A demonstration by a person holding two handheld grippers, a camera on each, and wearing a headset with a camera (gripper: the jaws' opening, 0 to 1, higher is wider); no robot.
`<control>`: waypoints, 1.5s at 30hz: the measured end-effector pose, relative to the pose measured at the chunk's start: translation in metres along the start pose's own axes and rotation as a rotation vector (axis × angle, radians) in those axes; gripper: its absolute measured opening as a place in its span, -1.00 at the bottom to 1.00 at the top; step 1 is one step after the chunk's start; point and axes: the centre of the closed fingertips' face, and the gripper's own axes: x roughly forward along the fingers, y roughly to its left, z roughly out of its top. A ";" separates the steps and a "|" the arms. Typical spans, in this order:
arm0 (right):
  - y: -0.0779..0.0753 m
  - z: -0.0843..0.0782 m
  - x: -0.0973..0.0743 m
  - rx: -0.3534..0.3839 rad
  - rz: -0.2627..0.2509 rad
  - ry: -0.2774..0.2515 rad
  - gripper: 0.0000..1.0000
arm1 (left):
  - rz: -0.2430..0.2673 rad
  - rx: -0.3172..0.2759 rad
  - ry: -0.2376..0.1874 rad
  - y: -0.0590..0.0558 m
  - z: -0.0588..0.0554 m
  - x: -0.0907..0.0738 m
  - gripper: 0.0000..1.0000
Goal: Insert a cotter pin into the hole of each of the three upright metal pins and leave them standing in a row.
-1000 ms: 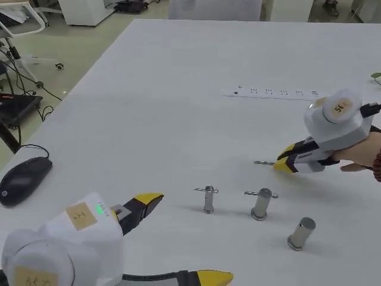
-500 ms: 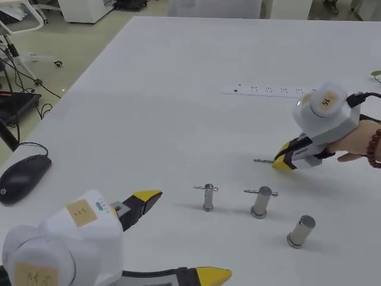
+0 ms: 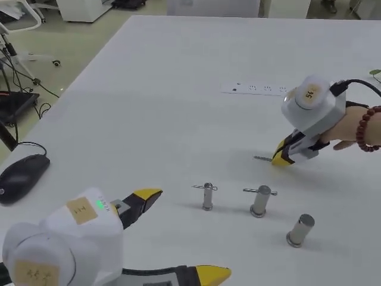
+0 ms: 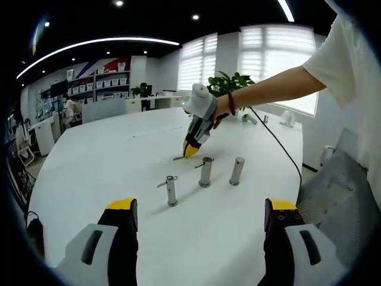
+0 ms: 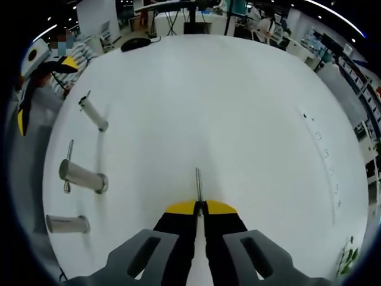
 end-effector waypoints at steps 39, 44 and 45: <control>0.003 0.010 -0.036 -0.134 -0.105 -0.001 -0.95 | -0.016 -0.013 -0.007 0.002 0.012 0.000 0.63; 0.014 0.016 -0.050 -0.148 -0.119 -0.029 -0.95 | -0.030 -0.017 -0.024 -0.002 0.018 0.001 0.56; 0.016 0.017 -0.052 -0.151 -0.120 -0.033 -0.95 | -0.032 -0.018 -0.027 -0.002 0.020 0.002 0.55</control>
